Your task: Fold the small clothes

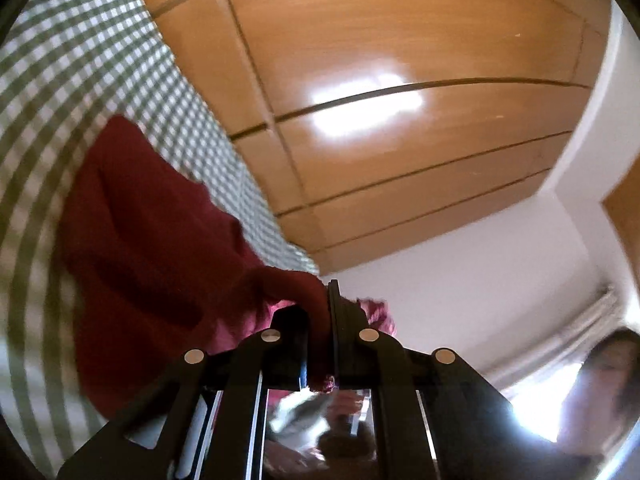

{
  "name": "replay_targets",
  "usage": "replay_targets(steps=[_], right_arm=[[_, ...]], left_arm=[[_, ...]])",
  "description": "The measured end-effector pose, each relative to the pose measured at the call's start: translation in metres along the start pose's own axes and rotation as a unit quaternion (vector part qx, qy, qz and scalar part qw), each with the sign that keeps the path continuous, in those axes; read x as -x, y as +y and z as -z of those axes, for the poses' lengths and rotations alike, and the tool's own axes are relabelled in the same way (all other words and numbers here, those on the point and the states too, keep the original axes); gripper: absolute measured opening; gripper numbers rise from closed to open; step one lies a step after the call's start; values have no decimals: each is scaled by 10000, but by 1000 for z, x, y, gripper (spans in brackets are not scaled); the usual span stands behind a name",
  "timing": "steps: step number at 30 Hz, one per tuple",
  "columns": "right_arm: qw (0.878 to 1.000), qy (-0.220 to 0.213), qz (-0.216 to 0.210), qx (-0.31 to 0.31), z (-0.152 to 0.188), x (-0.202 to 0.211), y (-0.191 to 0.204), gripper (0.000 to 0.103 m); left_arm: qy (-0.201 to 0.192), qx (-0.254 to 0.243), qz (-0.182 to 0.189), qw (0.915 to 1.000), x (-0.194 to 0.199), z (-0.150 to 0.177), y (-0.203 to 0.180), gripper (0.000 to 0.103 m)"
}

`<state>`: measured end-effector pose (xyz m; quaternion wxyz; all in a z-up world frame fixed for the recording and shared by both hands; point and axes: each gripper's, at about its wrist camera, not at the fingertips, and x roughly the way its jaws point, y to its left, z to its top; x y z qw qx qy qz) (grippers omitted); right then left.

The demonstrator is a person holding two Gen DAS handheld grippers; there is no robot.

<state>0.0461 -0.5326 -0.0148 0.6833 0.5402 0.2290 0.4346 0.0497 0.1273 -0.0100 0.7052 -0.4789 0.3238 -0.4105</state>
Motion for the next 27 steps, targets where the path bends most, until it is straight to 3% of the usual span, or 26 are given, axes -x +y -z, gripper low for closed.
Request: replay_targets(steps=[3, 6, 8, 11, 12, 14, 18, 19, 21, 23, 25, 27], right_arm=[[9998, -115, 159, -79, -18, -11, -19, 17], [9984, -258, 492, -84, -34, -24, -35, 34], [9961, -377, 789, -107, -41, -30, -46, 64], [9892, -724, 1276, -70, -47, -33, -63, 77], [9874, -819, 1348, -121, -47, -31, -67, 77], [9862, -908, 1379, -116, -46, -27, -69, 78], [9677, -1098, 2204, 539, -36, -13, -45, 81], [9602, -1066, 2490, 684, -34, -11, -39, 80], [9437, -914, 3042, 923, -26, 0, -30, 76], [9328, -755, 3366, 1042, -17, 10, -23, 61], [9293, -466, 3498, 1093, -4, 19, -19, 52], [9326, -161, 3419, 1145, 14, 29, -14, 52]], left_arm=[[-3, 23, -322, 9995, -24, -18, 21, 6], [7, 28, -892, 9960, -47, -32, 41, 6], [-9, 87, -1380, 9904, -59, -37, 53, 10], [-151, 242, -2221, 9746, -69, -37, 69, 51], [-323, 191, -2173, 9754, -68, -34, 71, 63], [-692, -73, -2125, 9747, -63, -26, 67, 70], [-1461, -509, -2546, 9546, -49, -7, 62, 90], [-1660, -474, -2731, 9464, -41, -1, 64, 92], [-1835, -322, -2786, 9422, -29, 7, 70, 92], [-1949, -308, -2717, 9419, -22, 15, 73, 92], [-1986, -598, -2888, 9347, -19, 25, 67, 92], [-1879, -866, -3019, 9306, -19, 33, 58, 92]])
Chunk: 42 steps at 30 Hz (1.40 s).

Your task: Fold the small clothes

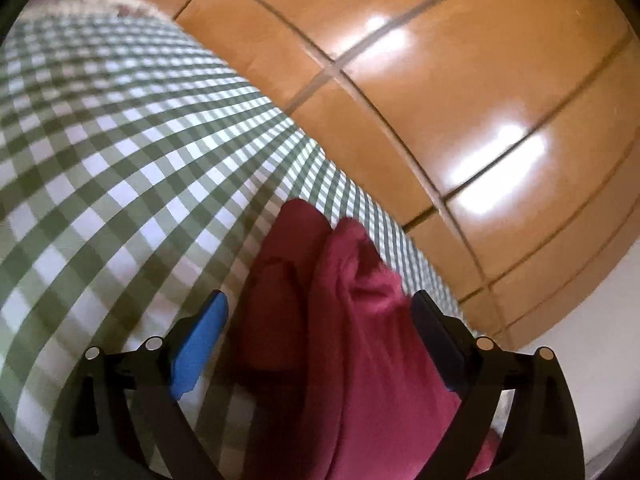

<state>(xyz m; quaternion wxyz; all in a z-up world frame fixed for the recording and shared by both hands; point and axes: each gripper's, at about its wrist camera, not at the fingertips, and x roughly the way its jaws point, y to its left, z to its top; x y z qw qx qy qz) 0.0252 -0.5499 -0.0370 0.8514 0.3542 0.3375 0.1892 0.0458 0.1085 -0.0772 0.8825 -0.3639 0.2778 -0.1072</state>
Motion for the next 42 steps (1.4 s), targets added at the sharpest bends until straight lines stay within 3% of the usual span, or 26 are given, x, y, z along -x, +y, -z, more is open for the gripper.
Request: replay_targets(steps=[4, 6, 7, 8, 10, 13, 15, 18, 19, 20, 22, 25, 28, 29, 30, 34, 38, 39, 42], right_arm=[[9967, 638, -442, 253, 35, 2, 10, 52], [9939, 893, -430, 488, 53, -1, 14, 48], [9929, 965, -348, 606, 59, -5, 16, 35], [9920, 1024, -258, 690, 61, -11, 16, 8], [9931, 993, -224, 575, 56, -15, 9, 7], [9962, 350, -43, 797, 38, 14, 8, 2], [9941, 252, 264, 1024, 31, 26, 6, 2], [9878, 660, 731, 1209, 44, 11, -1, 3], [9869, 807, 791, 1147, 49, 5, -5, 4], [9877, 796, 804, 1079, 50, 2, -6, 13], [9886, 620, 1029, 909, 39, 9, -4, 33], [9877, -61, 1116, 1097, 17, 26, 15, 33], [9819, -187, 1197, 1459, -1, 16, 44, 33], [9795, -84, 1253, 1575, -5, 6, 52, 32], [9746, 151, 1369, 1766, -9, -14, 60, 32], [9544, 793, 1668, 2343, -11, -80, 78, 28], [9397, 1043, 2065, 2518, -19, -133, 77, 24], [9338, 1087, 2265, 2547, -24, -145, 73, 23], [9329, 956, 2443, 2466, -37, -163, 69, 23]], left_arm=[[-55, -386, -61, 9992, -4, 16, -17, 92], [-23, -646, -204, 9977, -8, 21, -22, 92], [66, -738, -357, 9966, -13, 22, -24, 91], [139, -739, -441, 9962, -18, 23, -22, 89], [241, -718, -639, 9951, -25, 23, -21, 86], [301, -888, -785, 9925, -29, 26, -23, 86], [307, -1061, -935, 9895, -34, 30, -26, 86], [322, -1208, -1055, 9865, -38, 32, -30, 86], [334, -1185, -1037, 9870, -37, 31, -29, 86], [351, -1135, -1012, 9877, -36, 30, -28, 86], [420, -961, -1007, 9894, -32, 25, -27, 86], [262, -709, -929, 9928, -16, 14, -34, 86], [107, -846, -917, 9921, -11, 0, -54, 85], [142, -984, -955, 9904, -15, -3, -62, 81], [264, -1189, -973, 9878, -23, -6, -73, 69], [781, -1727, -1048, 9762, -57, -8, -101, 61], [1223, -2321, -1252, 9568, -98, -3, -125, 61], [1397, -2506, -1356, 9483, -112, 0, -130, 61], [1676, -2795, -1530, 9329, -149, 2, -132, 61]])
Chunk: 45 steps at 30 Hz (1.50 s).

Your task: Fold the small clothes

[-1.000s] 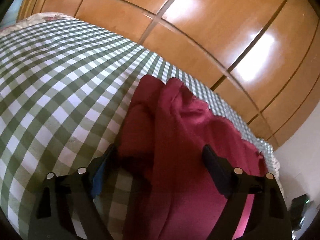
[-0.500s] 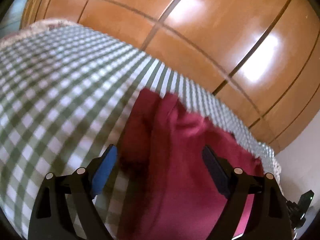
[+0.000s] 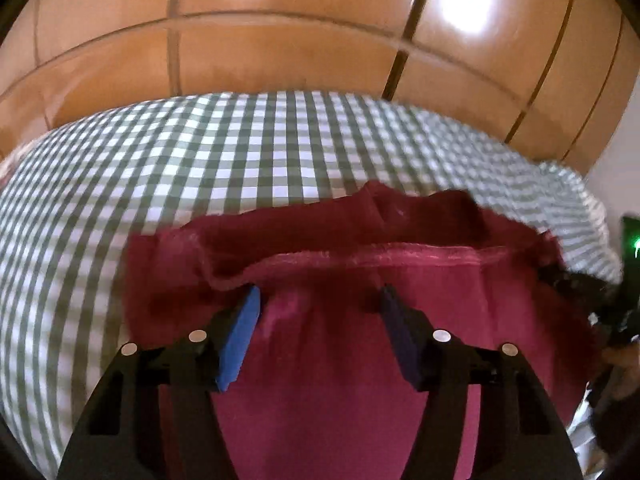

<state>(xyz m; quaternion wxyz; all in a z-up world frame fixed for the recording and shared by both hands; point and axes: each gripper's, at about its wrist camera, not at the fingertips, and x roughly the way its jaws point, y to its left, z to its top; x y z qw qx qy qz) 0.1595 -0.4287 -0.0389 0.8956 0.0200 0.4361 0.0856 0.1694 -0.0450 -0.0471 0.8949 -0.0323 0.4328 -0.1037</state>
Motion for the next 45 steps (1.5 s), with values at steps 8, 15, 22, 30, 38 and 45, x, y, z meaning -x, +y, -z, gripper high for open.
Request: replay_targets(steps=[8, 15, 22, 30, 38, 45], right_arm=[[9969, -554, 564, 6, -12, -23, 6, 24], [9890, -748, 1190, 458, -7, -26, 29, 27], [9857, -831, 1360, 540, -6, -29, 32, 29], [9845, -856, 1426, 565, -6, -27, 34, 31], [9786, -930, 1734, 608, -5, -26, 38, 49], [9746, -978, 1931, 573, -6, -26, 39, 56]], left_arm=[[-177, -106, -316, 9993, -42, -4, 12, 61], [-414, -59, -324, 9986, -19, 0, -2, 75], [-777, -92, 91, 9969, -3, -19, -50, 91], [175, -73, -242, 9995, -79, -21, -50, 93], [49, -66, -222, 9997, -70, -18, -50, 94], [-324, 339, -98, 9989, -25, -1, -21, 94]])
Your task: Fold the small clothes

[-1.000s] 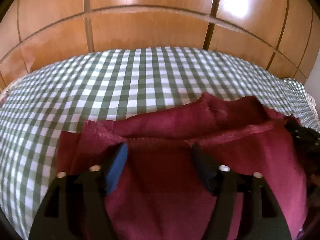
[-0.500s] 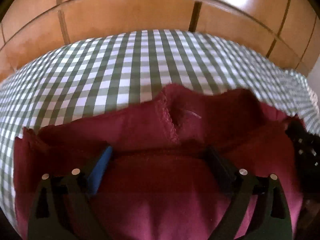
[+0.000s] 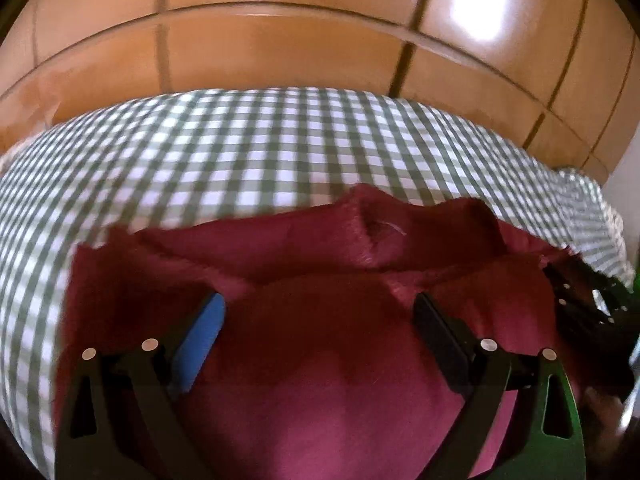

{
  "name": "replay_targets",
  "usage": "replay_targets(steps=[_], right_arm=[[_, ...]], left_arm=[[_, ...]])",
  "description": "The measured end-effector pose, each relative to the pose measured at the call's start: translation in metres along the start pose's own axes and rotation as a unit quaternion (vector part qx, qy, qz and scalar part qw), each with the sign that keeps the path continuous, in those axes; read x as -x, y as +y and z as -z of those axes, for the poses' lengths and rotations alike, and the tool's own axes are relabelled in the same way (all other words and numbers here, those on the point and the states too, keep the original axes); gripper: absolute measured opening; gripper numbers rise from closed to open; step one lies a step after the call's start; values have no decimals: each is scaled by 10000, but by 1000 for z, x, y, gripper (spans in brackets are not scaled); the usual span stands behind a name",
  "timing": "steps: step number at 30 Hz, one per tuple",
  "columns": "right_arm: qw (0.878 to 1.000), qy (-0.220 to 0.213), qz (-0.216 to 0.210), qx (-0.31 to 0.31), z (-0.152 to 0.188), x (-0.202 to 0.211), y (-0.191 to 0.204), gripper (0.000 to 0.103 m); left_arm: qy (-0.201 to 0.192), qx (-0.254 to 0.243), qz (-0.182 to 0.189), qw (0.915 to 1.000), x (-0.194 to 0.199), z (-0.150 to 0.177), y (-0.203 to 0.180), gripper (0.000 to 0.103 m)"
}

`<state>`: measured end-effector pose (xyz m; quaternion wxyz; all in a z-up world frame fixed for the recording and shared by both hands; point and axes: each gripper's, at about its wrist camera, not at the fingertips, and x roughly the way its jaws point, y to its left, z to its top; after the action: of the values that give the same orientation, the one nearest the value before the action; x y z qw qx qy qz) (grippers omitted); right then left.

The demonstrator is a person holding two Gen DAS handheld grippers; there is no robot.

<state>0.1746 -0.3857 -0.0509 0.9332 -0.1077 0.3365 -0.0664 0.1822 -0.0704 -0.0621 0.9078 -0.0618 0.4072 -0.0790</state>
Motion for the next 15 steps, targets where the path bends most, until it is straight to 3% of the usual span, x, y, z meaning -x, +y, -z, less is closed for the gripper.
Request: replay_targets(steps=[3, 5, 8, 13, 15], right_arm=[[10000, -20, 8, -10, 0, 2, -2, 62], [9999, -107, 71, -99, 1, 6, -4, 92], [9990, -390, 59, -211, 2, 18, -8, 101], [9981, -566, 245, -3, 0, 55, -2, 101], [9983, -565, 114, -20, 4, 76, 2, 101]], left_arm=[[-213, 117, -294, 9993, 16, 5, 23, 94], [-297, 281, -178, 9990, 23, 11, 40, 94], [-469, 284, 96, 9984, 36, 22, 48, 94], [-966, 18, -45, 9953, 67, 36, 46, 95], [-1104, 60, -190, 9937, 77, 40, 54, 95]])
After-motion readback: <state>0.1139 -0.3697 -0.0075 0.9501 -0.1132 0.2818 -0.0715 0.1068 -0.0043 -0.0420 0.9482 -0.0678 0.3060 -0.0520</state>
